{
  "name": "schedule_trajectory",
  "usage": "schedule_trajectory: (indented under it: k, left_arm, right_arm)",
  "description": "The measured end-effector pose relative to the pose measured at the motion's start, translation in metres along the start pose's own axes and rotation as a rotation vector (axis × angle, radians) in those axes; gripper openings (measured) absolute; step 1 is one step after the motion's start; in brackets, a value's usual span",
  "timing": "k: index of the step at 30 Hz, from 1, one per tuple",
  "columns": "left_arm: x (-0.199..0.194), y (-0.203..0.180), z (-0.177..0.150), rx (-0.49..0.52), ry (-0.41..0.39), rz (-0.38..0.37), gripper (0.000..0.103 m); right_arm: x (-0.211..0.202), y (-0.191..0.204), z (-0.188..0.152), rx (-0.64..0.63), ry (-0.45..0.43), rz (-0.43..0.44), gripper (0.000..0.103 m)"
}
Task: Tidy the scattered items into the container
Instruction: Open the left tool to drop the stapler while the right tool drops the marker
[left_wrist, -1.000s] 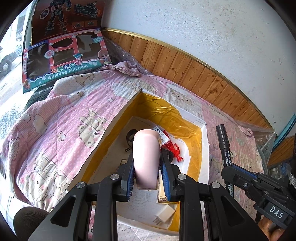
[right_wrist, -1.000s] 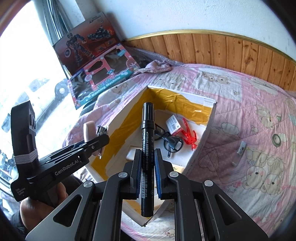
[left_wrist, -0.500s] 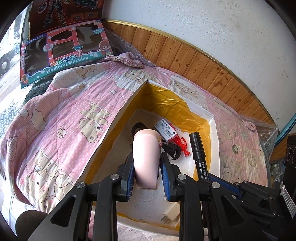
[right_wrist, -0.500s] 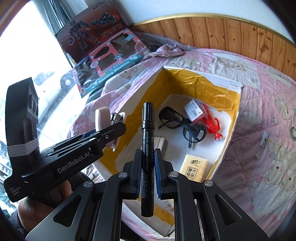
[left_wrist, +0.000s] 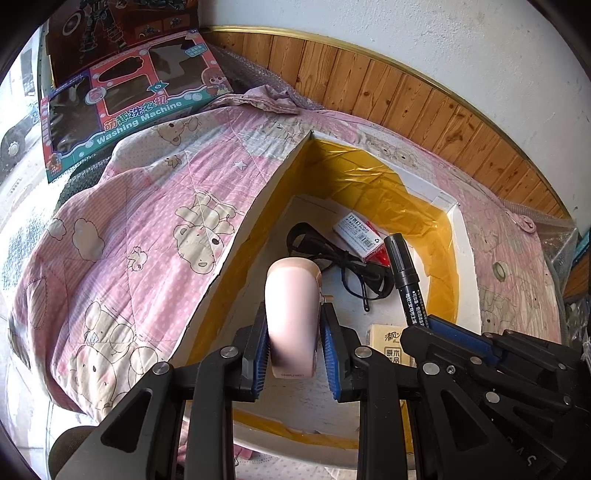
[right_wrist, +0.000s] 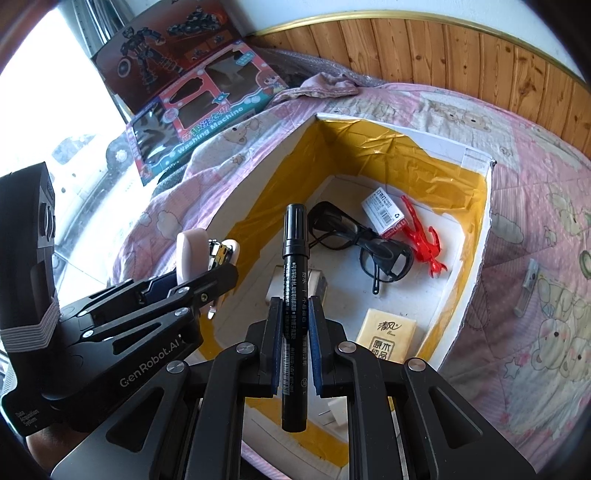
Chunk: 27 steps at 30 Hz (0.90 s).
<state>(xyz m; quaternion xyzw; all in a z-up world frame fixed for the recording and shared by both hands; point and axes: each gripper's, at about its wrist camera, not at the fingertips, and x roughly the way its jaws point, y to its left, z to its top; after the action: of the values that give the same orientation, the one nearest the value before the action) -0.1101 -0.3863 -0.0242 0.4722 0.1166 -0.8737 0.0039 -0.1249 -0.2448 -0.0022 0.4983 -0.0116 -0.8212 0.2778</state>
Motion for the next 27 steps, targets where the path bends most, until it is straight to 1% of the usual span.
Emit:
schedule_trajectory:
  k: [7,10,12,13,15,18,22,24,27]
  left_arm:
    - [0.006,0.000,0.000,0.004,0.017,0.011,0.027]
    - [0.011,0.004,0.000,-0.028,0.038,0.002,0.029]
    - [0.008,0.008,0.000,-0.055,0.038,-0.016,0.031]
    - [0.003,0.009,0.001,-0.065,0.022,-0.030,0.033]
    - [-0.008,0.009,0.003,-0.070,-0.007,-0.024,0.037]
    - [-0.024,0.010,0.008,-0.091,-0.036,-0.034,0.038]
    - [-0.048,0.003,0.007,-0.094,-0.081,-0.047,0.037]
    - [-0.060,-0.009,0.003,-0.068,-0.103,-0.054,0.037]
    - [-0.074,-0.035,-0.009,-0.011,-0.121,-0.081,0.037]
  right_arm:
    - [0.004,-0.002,0.007,0.000,-0.001,-0.020,0.014]
    - [0.007,-0.005,0.009,-0.003,0.011,-0.020,0.017]
    - [0.002,-0.008,0.008,-0.004,0.002,-0.023,0.034]
    - [-0.003,-0.009,0.007,-0.002,-0.009,-0.018,0.034]
    - [-0.016,-0.012,0.004,0.003,-0.032,-0.003,0.034]
    - [-0.039,-0.016,-0.003,0.013,-0.079,0.054,0.034]
    - [-0.079,-0.021,-0.022,-0.006,-0.177,0.140,0.031]
    - [-0.094,-0.026,-0.035,-0.020,-0.206,0.156,0.030]
    - [-0.111,-0.042,-0.059,-0.002,-0.222,0.163,0.023]
